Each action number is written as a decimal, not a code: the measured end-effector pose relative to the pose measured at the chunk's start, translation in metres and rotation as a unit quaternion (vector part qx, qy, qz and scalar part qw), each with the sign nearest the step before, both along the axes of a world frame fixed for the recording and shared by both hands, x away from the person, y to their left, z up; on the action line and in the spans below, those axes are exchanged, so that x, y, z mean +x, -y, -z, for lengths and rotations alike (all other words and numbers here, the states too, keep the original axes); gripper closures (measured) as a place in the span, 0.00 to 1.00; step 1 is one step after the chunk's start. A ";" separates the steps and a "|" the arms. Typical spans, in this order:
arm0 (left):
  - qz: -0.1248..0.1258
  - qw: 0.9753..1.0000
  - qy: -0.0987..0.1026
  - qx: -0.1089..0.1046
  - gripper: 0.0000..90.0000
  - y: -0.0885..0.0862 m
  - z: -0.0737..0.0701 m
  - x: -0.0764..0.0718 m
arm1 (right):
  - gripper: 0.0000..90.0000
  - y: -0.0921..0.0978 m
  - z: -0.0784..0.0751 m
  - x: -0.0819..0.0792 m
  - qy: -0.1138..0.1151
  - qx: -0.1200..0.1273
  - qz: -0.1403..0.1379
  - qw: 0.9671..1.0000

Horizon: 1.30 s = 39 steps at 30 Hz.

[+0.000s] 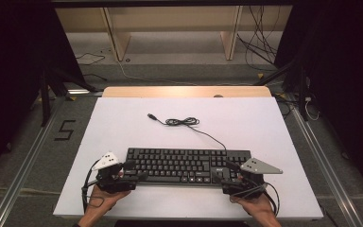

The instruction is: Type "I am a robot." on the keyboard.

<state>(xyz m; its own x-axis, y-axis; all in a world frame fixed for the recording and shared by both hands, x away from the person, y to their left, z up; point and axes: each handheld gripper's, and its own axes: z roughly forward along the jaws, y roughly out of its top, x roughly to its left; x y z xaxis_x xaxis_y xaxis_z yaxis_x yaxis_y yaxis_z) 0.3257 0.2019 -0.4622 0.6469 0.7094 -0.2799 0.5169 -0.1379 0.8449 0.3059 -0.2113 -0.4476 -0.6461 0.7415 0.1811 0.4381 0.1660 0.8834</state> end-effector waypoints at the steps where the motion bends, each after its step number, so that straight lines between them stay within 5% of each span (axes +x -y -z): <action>1: 0.000 1.000 0.000 -0.001 0.28 0.000 0.000 0.000 | 0.34 -0.003 0.000 0.001 0.000 -0.001 -0.003 1.000; 25: -0.017 1.000 -0.007 0.008 0.30 -0.005 0.001 0.003 | 0.46 -0.059 -0.003 0.035 -0.035 -0.001 -0.042 0.998; 29: -0.027 0.999 -0.015 0.011 0.34 -0.006 0.002 0.004 | 0.53 -0.068 -0.002 0.043 -0.046 -0.010 -0.044 0.998; 39: -0.053 0.997 -0.039 0.040 0.64 -0.014 0.006 0.007 | 0.81 -0.089 0.004 0.054 -0.063 -0.032 -0.047 0.996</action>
<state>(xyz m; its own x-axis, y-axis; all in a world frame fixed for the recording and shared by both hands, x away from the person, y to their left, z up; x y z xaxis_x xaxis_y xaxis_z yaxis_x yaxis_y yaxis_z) 0.3330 0.2157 -0.4678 0.5457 0.7946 -0.2661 0.5956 -0.1444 0.7902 0.3599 -0.1226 -0.4521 -0.6886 0.6911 0.2197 0.5249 0.2659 0.8086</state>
